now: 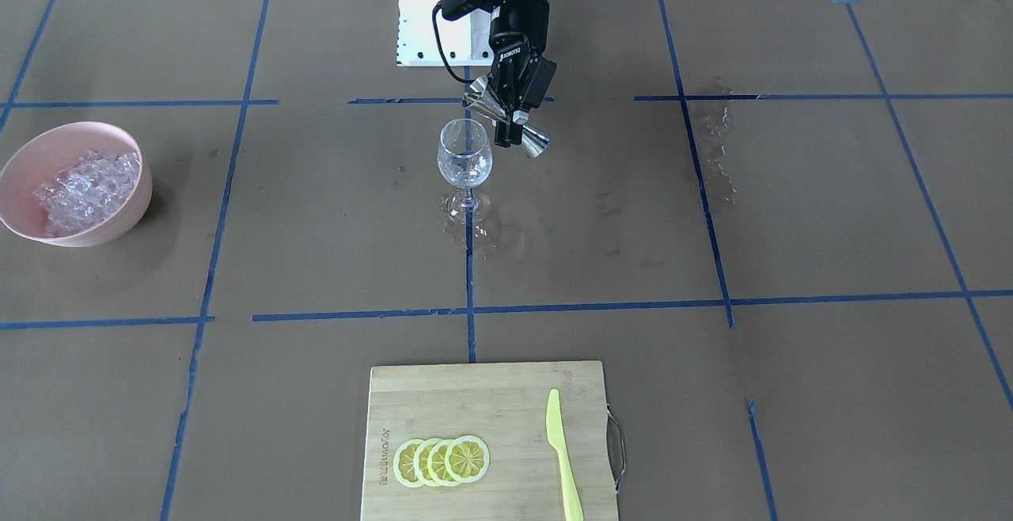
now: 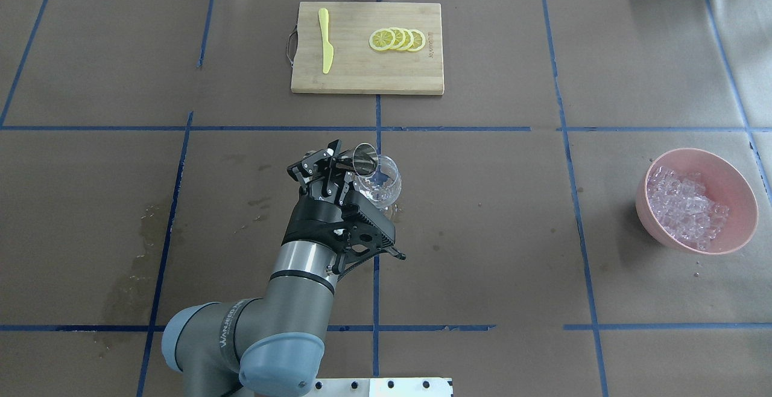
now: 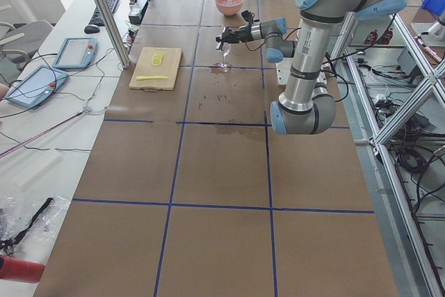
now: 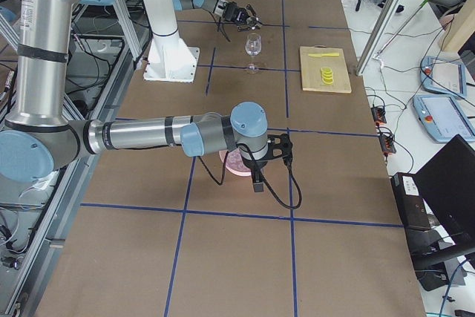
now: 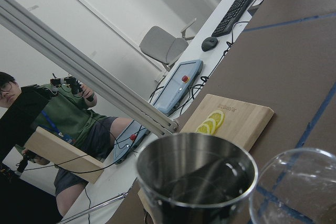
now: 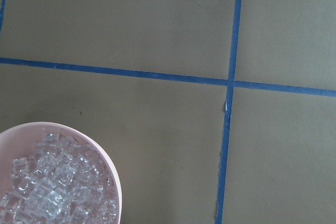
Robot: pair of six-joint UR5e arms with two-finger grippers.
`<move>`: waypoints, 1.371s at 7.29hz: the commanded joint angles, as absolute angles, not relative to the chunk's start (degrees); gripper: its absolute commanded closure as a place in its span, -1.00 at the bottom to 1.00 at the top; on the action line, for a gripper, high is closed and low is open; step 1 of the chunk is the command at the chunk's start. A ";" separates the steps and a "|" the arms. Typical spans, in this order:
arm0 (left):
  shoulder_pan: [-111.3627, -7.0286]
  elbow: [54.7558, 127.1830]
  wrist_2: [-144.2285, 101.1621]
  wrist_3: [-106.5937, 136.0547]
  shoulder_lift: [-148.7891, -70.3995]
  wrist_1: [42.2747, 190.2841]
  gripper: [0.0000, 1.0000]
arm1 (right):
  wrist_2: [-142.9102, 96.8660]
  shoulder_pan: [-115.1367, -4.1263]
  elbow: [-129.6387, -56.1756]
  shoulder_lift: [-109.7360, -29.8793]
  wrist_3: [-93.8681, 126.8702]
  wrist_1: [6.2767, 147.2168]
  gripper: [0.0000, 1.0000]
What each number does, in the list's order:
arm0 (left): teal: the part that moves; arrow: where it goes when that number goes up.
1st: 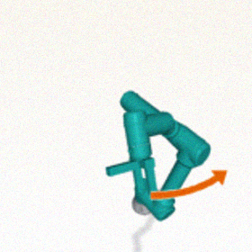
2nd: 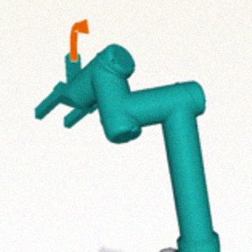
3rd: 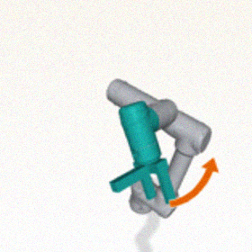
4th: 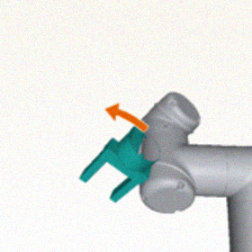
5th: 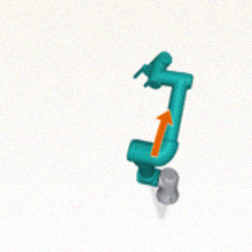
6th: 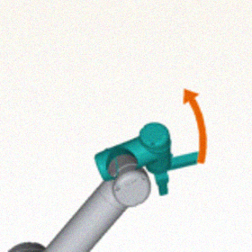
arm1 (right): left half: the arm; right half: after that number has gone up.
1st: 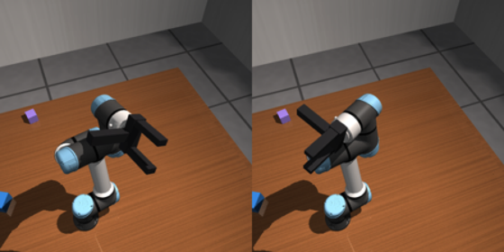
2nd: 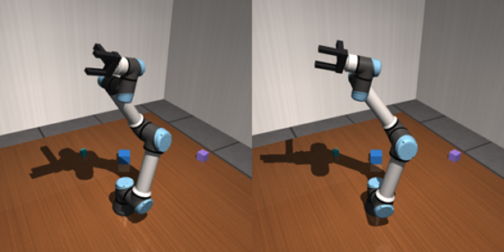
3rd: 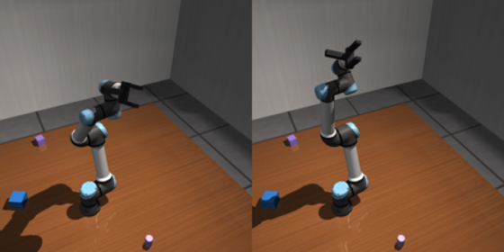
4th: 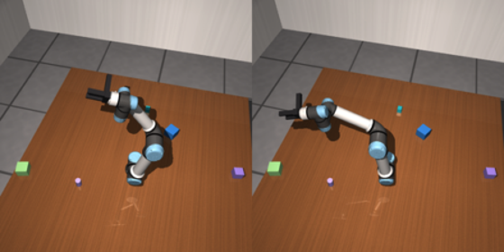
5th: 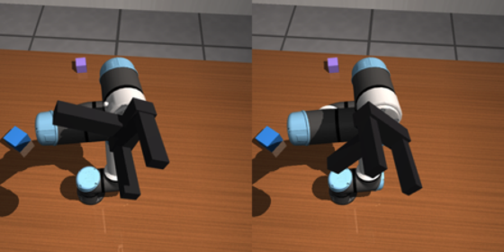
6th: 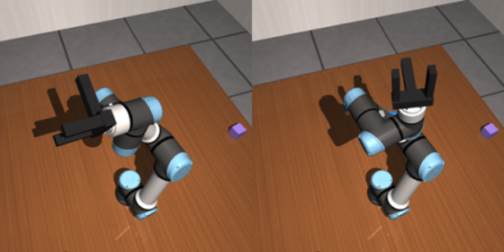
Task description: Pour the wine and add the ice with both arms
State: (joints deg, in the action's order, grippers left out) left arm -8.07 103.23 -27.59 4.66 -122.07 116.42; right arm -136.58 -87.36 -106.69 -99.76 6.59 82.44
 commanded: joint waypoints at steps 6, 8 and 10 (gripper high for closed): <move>-8.52 103.01 -24.96 -9.83 -122.43 114.08 1.00 | -136.58 -87.36 -106.70 -99.76 6.59 82.44 -1.00; -9.05 103.01 -24.70 -11.86 -122.43 114.00 1.00 | -136.58 -87.36 -106.70 -99.67 6.59 82.44 -1.00; -9.14 103.01 -22.51 -16.86 -122.69 112.16 1.00 | -136.58 -87.36 -106.70 -99.76 6.59 82.44 -1.00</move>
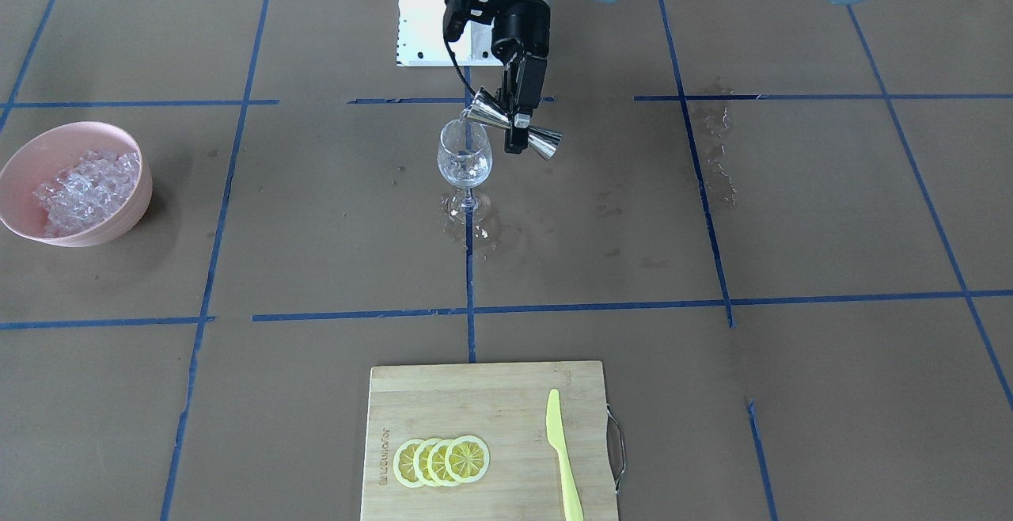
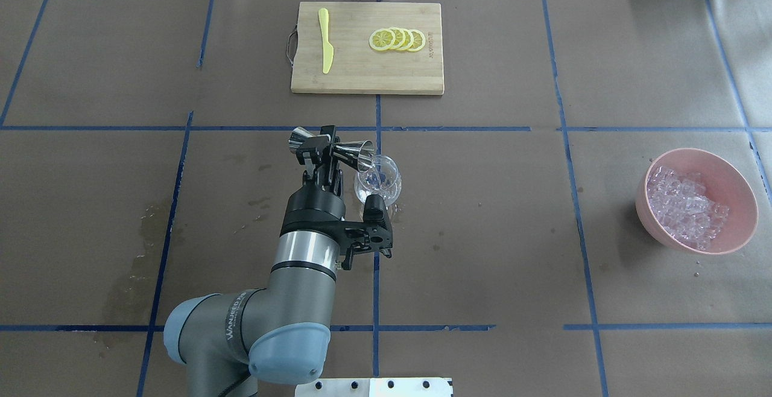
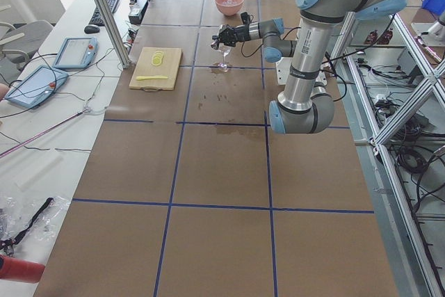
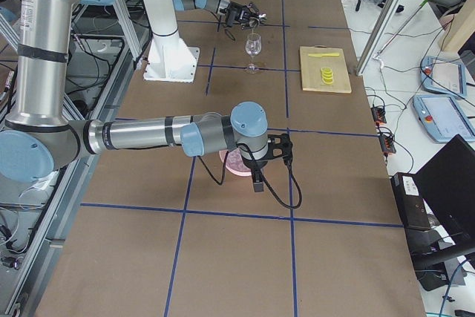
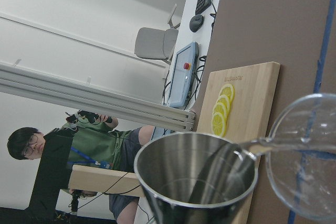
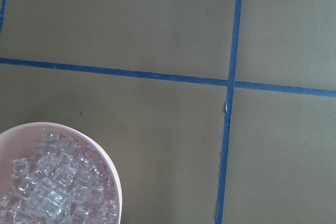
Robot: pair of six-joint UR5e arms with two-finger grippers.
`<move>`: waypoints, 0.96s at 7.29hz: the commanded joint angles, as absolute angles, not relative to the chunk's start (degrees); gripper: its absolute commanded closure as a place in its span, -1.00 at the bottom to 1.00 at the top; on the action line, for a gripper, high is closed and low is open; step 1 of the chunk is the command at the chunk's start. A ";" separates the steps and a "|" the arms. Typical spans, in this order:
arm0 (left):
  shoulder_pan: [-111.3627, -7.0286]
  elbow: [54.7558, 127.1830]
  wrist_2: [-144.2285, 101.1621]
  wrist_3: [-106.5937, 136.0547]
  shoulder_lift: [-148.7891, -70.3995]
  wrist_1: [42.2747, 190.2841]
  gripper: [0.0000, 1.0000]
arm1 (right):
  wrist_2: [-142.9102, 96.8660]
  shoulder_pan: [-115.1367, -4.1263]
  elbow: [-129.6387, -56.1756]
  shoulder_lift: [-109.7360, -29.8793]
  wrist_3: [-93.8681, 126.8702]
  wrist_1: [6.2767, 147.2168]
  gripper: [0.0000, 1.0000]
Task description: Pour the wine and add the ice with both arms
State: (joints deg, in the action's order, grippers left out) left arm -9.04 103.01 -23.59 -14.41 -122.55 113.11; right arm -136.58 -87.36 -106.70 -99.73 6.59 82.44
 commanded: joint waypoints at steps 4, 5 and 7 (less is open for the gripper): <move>-9.05 101.78 -21.09 -21.00 -122.70 111.71 1.00 | -136.93 -87.45 -107.84 -100.02 6.68 82.62 -1.00; -9.05 101.78 -20.75 -23.09 -122.78 111.71 1.00 | -137.02 -87.45 -107.84 -100.19 6.68 82.62 -1.00; -9.23 102.13 -20.74 -23.03 -123.05 111.88 1.00 | -137.11 -87.45 -107.93 -100.37 6.68 82.71 -1.00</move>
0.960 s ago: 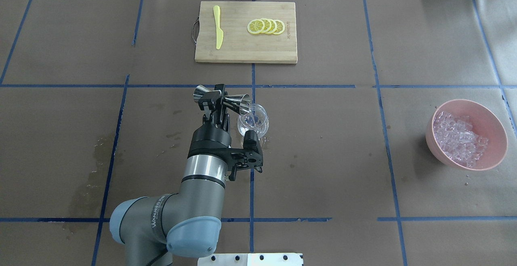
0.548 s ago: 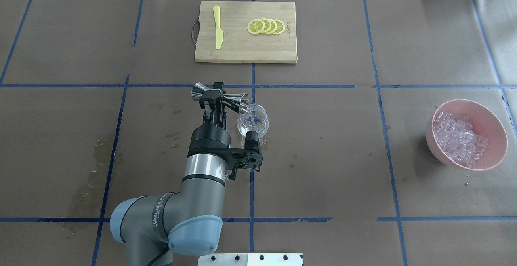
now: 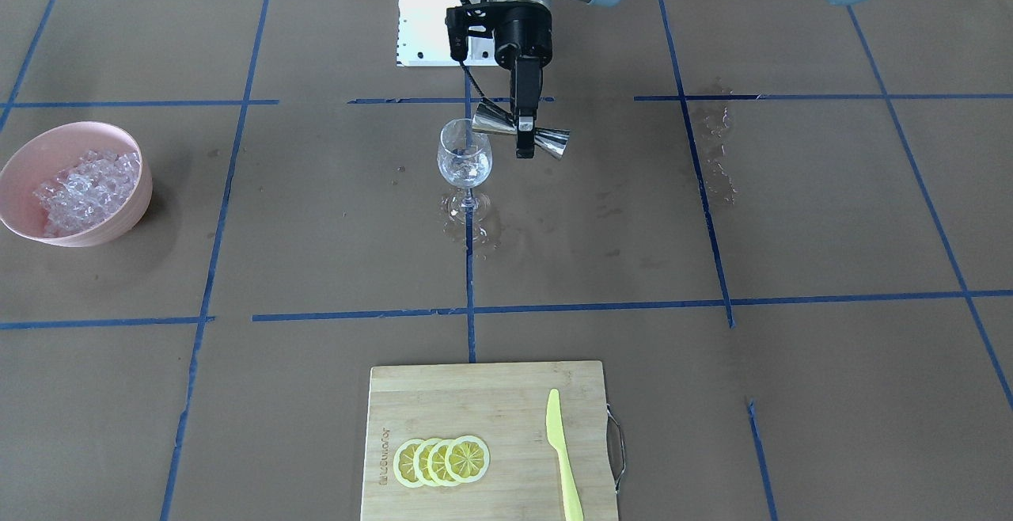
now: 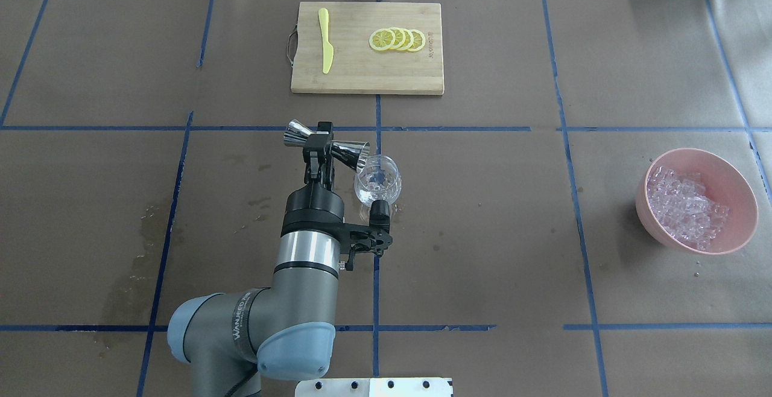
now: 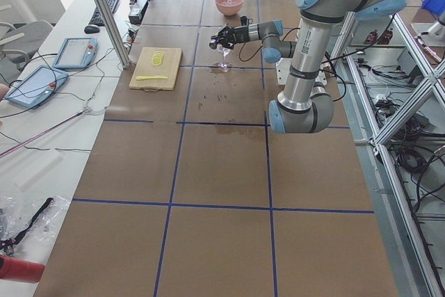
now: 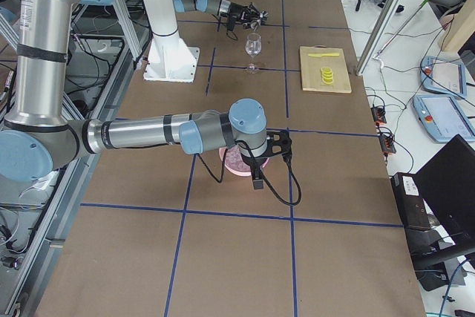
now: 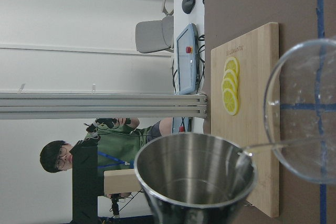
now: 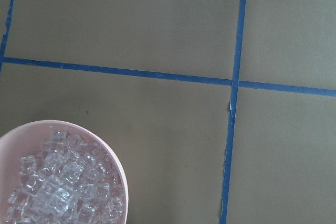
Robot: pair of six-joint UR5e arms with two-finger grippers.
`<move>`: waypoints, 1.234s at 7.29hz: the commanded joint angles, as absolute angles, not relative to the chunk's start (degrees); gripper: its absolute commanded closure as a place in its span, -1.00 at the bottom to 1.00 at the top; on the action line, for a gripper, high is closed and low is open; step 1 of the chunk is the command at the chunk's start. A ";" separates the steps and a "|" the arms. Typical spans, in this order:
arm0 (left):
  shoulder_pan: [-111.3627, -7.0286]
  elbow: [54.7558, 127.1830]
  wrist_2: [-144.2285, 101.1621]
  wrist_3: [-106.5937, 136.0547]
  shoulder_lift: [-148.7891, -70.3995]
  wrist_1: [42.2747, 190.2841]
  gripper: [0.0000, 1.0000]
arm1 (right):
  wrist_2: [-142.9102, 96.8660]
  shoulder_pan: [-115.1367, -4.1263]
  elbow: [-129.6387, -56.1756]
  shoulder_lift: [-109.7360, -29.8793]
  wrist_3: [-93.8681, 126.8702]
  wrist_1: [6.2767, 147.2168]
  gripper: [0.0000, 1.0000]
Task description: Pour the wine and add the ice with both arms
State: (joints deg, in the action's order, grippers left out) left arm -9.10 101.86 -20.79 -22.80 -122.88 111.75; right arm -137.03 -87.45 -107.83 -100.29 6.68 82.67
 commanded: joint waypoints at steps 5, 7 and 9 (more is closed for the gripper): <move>-10.45 102.92 -21.09 11.52 -116.12 136.12 1.00 | -136.67 -87.45 -107.75 -100.37 6.59 82.62 -1.00; -10.90 102.83 -21.36 29.36 -113.66 139.13 1.00 | -136.58 -87.45 -107.58 -100.20 6.59 82.62 -1.00; -11.60 103.01 -29.21 43.37 -108.57 139.22 1.00 | -136.58 -87.45 -107.58 -100.20 6.59 82.62 -1.00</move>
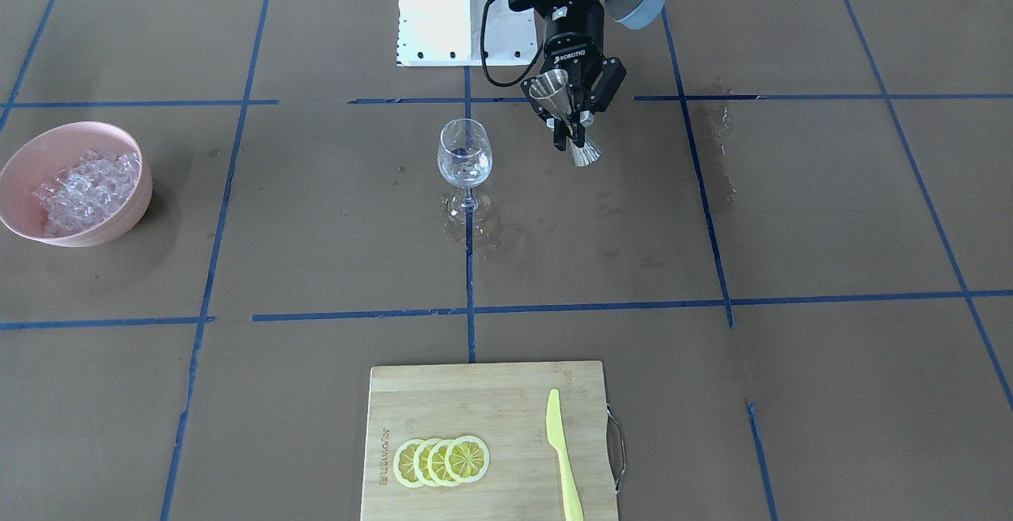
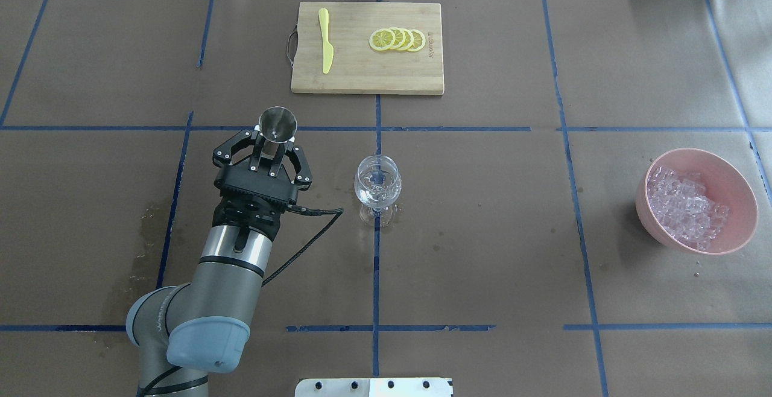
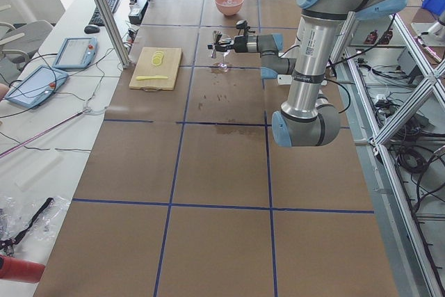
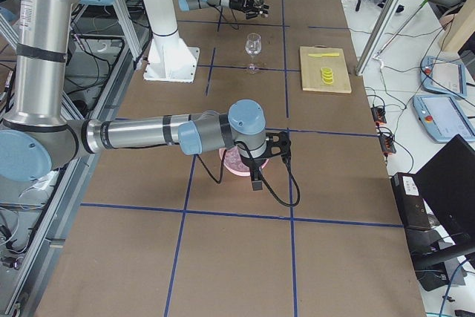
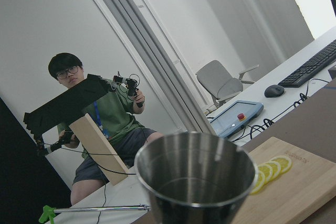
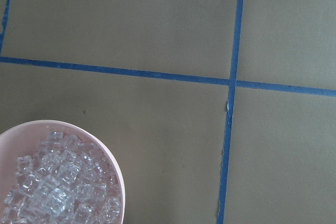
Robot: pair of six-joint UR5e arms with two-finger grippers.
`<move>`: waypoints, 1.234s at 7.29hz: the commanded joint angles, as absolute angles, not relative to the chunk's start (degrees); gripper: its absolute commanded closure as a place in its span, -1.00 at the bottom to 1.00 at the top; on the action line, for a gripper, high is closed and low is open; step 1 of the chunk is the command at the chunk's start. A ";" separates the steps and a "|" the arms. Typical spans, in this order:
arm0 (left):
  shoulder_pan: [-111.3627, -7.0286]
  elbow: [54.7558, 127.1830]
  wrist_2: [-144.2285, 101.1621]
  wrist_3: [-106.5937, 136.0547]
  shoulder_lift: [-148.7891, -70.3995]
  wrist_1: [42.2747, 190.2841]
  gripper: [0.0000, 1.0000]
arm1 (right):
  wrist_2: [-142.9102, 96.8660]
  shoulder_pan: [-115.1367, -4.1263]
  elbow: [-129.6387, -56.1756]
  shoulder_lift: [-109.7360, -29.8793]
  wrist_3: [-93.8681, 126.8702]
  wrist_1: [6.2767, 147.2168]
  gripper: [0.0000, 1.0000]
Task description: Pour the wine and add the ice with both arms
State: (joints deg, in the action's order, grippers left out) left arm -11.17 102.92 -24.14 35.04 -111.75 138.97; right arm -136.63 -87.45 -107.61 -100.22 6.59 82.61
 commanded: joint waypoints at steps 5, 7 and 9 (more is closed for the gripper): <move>-12.92 104.17 -36.92 57.98 -82.50 159.10 1.00 | -136.58 -87.36 -107.49 -100.02 6.59 82.62 -1.00; -12.83 94.97 -34.47 61.96 -80.60 169.16 1.00 | -136.58 -87.45 -107.58 -100.02 6.59 82.53 -1.00; -12.39 88.36 -33.05 65.01 -80.86 169.54 1.00 | -136.67 -87.36 -107.84 -100.02 6.68 82.53 -1.00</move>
State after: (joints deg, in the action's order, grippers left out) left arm -12.63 92.62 -33.83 62.71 -80.92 168.58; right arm -136.64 -87.39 -107.68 -99.98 6.61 82.53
